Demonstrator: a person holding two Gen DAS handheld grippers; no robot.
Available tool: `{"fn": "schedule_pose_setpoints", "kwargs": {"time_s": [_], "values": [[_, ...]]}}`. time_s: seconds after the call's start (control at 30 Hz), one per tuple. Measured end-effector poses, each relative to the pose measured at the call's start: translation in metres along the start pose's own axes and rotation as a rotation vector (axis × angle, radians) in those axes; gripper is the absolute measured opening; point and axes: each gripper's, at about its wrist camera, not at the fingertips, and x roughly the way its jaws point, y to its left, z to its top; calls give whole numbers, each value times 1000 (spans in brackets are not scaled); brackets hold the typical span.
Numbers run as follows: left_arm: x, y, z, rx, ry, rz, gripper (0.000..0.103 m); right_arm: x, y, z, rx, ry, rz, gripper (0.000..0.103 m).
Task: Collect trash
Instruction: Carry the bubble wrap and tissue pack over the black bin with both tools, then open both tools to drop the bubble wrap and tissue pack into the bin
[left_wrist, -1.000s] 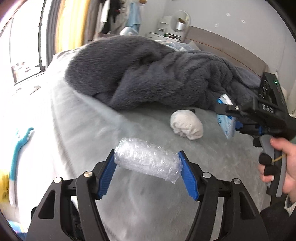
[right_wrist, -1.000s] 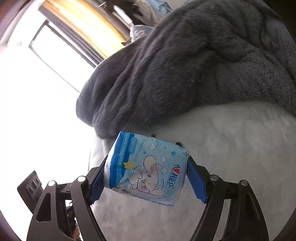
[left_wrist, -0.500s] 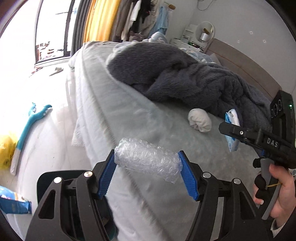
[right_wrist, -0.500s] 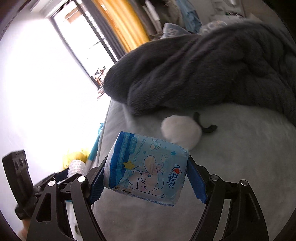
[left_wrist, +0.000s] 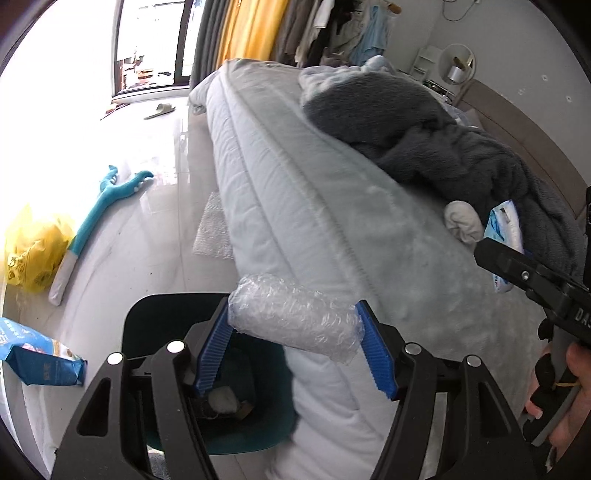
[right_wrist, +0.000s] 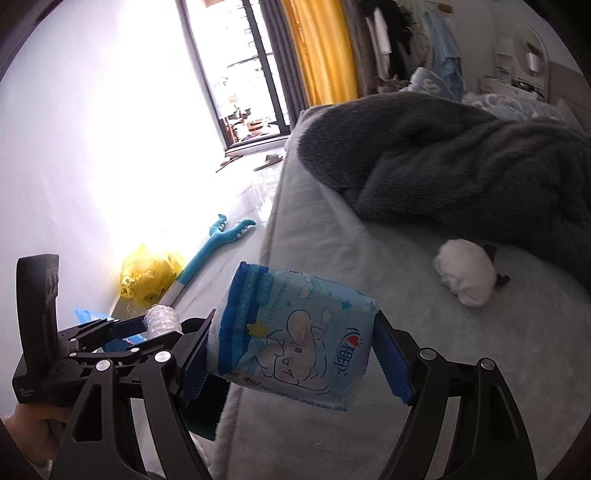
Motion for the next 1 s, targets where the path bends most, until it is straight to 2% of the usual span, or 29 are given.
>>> {"fn": "schedule_pose_setpoints", "kwargs": {"time_s": [0.17, 0.4, 0.63, 0.87, 1.0], "values": [[-6, 16, -1, -8, -4, 13, 69, 12, 13, 2, -14, 10, 21, 79], [3, 48, -11, -21, 49, 60, 69, 25, 41, 1, -41, 26, 49, 79], [20, 82, -30, -42, 148, 111, 69, 44, 75, 0, -84, 48, 79, 79], [38, 110, -53, -67, 266, 111, 71, 64, 110, -3, -149, 77, 91, 79], [40, 120, -60, -76, 300, 109, 75, 75, 121, -4, -157, 92, 101, 79]]}}
